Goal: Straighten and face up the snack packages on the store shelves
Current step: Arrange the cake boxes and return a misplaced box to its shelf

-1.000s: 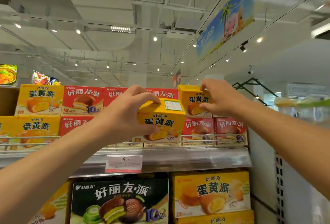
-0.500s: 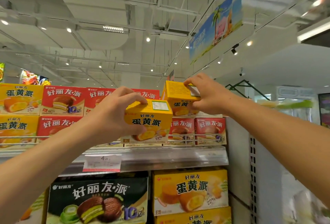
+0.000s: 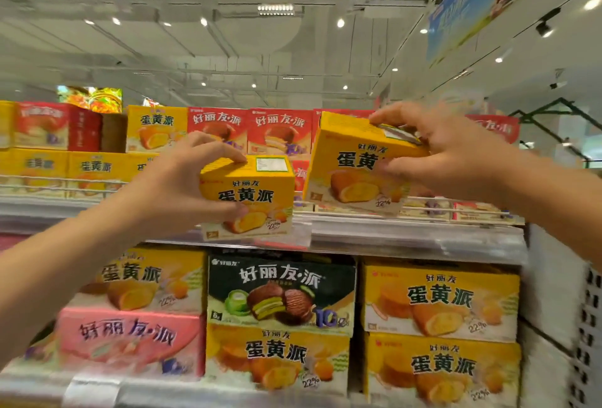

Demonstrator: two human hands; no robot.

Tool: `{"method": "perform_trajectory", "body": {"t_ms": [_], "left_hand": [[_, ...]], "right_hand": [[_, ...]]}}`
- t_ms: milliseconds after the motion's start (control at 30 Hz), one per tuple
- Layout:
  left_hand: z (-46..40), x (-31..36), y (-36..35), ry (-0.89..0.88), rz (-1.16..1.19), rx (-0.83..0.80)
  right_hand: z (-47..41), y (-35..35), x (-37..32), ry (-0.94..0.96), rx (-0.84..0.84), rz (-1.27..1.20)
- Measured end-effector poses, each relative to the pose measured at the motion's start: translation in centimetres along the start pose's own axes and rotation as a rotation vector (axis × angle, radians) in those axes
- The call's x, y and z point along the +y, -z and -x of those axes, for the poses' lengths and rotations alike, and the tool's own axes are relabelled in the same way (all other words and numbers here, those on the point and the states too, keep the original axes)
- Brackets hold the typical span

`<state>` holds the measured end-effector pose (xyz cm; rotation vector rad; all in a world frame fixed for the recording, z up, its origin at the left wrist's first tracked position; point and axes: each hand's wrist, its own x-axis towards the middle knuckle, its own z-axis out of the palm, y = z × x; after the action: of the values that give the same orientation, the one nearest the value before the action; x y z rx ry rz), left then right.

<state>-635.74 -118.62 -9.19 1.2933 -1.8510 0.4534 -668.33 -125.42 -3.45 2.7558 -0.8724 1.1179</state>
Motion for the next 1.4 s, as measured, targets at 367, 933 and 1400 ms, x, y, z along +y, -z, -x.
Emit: {"method": "perform_trajectory", "body": {"t_ms": [367,933,1400], "left_hand": [[13.7,-13.3,13.2,0.165,-0.055,0.014],[13.4,-29.7,22.1,0.047,-0.087,-0.014],[8.8,-35.1,23.3,-0.033,0.046,0.022]], "right_hand": [[-5.8,-15.6,-12.7,0.132,-0.105,-0.022],[-20.3,-22.6,-26.0,0.017,0.083,0.063],[-29.5,-23.6,-26.2,-0.028,0.163,0.163]]}}
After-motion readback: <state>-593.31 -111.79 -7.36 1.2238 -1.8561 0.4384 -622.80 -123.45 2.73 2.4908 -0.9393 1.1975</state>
